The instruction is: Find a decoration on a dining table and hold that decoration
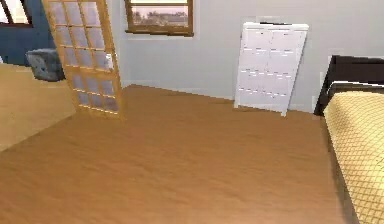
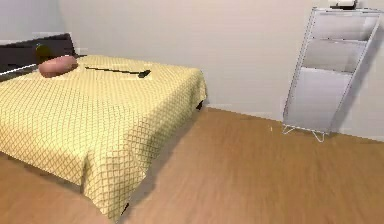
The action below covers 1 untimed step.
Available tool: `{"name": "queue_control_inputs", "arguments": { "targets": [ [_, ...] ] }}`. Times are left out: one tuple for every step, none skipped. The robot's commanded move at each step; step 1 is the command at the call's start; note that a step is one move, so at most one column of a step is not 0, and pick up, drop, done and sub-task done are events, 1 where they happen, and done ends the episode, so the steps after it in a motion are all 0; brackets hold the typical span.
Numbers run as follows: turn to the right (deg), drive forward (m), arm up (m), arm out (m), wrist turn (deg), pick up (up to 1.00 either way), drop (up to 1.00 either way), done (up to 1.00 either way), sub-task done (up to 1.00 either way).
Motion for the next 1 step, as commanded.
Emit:
{"name": "queue_control_inputs", "arguments": {
  "targets": [
    [0.0, 0.75, 0.00, 0.00, 0.0, 0.00, 0.00, 0.00, 0.00]
  ]
}}
